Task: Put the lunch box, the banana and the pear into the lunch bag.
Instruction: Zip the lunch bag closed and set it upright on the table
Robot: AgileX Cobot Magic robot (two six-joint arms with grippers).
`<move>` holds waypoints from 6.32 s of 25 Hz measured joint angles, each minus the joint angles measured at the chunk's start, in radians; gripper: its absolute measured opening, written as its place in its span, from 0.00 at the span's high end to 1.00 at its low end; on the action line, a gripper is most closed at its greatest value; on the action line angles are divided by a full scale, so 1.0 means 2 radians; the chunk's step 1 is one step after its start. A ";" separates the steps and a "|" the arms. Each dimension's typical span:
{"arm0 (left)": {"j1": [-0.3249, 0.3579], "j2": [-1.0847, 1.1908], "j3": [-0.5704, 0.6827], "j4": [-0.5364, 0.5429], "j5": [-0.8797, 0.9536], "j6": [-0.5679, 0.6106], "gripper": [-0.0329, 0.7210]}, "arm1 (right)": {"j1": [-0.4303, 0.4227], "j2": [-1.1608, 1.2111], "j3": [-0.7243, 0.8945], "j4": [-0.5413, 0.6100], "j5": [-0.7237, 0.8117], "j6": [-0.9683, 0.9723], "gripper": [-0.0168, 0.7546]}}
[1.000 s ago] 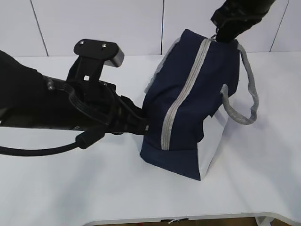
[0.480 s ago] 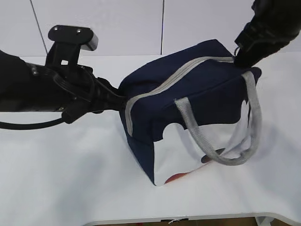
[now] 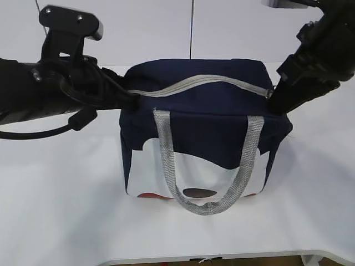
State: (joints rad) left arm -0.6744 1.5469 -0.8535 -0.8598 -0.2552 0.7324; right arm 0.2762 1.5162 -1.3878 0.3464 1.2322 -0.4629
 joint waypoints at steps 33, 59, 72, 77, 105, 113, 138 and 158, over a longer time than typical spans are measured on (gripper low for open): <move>0.002 0.000 0.000 0.039 -0.009 0.028 0.99 | 0.000 -0.003 -0.025 -0.070 0.004 0.317 0.95; 0.003 0.000 0.000 0.041 -0.006 0.030 0.99 | -0.035 0.022 -0.025 0.017 0.004 0.434 0.95; 0.005 0.000 0.000 0.041 -0.006 0.035 0.99 | -0.055 0.022 -0.025 0.022 0.004 0.435 0.95; 0.021 0.005 0.000 0.041 0.008 0.037 0.99 | -0.056 0.022 -0.025 0.015 0.004 0.433 0.95; 0.031 -0.046 0.000 0.139 0.017 0.038 0.97 | -0.057 0.028 -0.025 0.002 0.001 0.353 0.95; -0.020 -0.074 0.000 0.308 0.024 0.039 0.75 | -0.057 0.040 -0.025 0.026 0.001 0.345 0.95; -0.061 0.034 -0.295 0.090 0.477 0.263 0.52 | -0.057 0.040 -0.025 0.029 0.001 0.293 0.95; -0.061 0.097 -0.298 0.205 0.425 0.318 0.57 | -0.057 0.040 -0.025 0.031 0.001 0.290 0.95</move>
State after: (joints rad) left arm -0.7961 1.7400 -1.4496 -0.4498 0.5941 1.3674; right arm 0.1618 1.5952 -1.4383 0.4074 1.2335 0.1165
